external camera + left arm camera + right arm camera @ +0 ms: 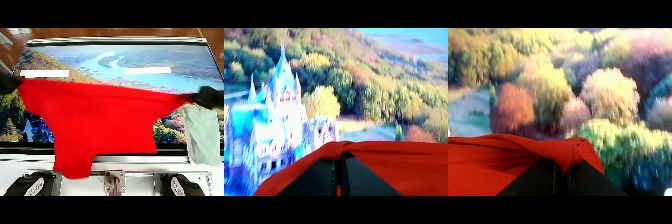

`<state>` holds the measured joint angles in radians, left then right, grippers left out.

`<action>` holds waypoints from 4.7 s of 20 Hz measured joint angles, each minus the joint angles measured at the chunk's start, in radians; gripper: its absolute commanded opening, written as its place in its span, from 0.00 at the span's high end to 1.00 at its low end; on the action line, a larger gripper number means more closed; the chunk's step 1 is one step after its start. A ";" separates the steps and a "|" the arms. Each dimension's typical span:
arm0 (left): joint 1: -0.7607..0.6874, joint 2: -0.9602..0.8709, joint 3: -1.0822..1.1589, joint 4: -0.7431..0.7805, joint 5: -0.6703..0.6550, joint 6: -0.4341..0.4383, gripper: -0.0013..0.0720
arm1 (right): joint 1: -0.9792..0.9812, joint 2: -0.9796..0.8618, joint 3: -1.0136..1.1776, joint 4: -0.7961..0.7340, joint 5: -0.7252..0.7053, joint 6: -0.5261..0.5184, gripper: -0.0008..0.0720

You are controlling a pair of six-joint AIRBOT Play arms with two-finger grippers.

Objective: Fold the shirts.

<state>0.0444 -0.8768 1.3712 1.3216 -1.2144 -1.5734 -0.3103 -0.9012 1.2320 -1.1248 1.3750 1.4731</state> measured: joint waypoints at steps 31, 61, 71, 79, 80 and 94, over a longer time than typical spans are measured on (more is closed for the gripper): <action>0.057 -0.804 0.013 -0.066 0.251 0.292 0.93 | 0.381 -0.712 -0.085 0.018 -0.626 0.124 0.89; 0.385 -0.361 -0.571 -0.096 -0.109 0.218 0.01 | 0.077 -0.456 -0.257 -0.207 -0.089 -0.048 0.17; 0.389 -0.323 -0.797 -0.295 0.031 0.303 0.03 | 0.046 -0.442 -0.361 -0.122 -0.105 -0.111 0.17; 0.407 -0.330 -0.790 -0.305 0.033 0.341 0.11 | 0.044 -0.442 -0.365 -0.113 -0.113 -0.114 0.17; 0.418 -0.330 -0.782 -0.306 0.029 0.345 0.12 | 0.044 -0.442 -0.365 -0.112 -0.114 -0.114 0.17; 0.401 -0.387 -0.830 -0.356 0.063 0.412 0.56 | 0.044 -0.442 -0.366 -0.088 -0.119 -0.114 0.17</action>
<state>0.4450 -1.2640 0.5415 0.9657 -1.1511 -1.1614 -0.2665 -1.3430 0.8661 -1.2129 1.2560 1.3594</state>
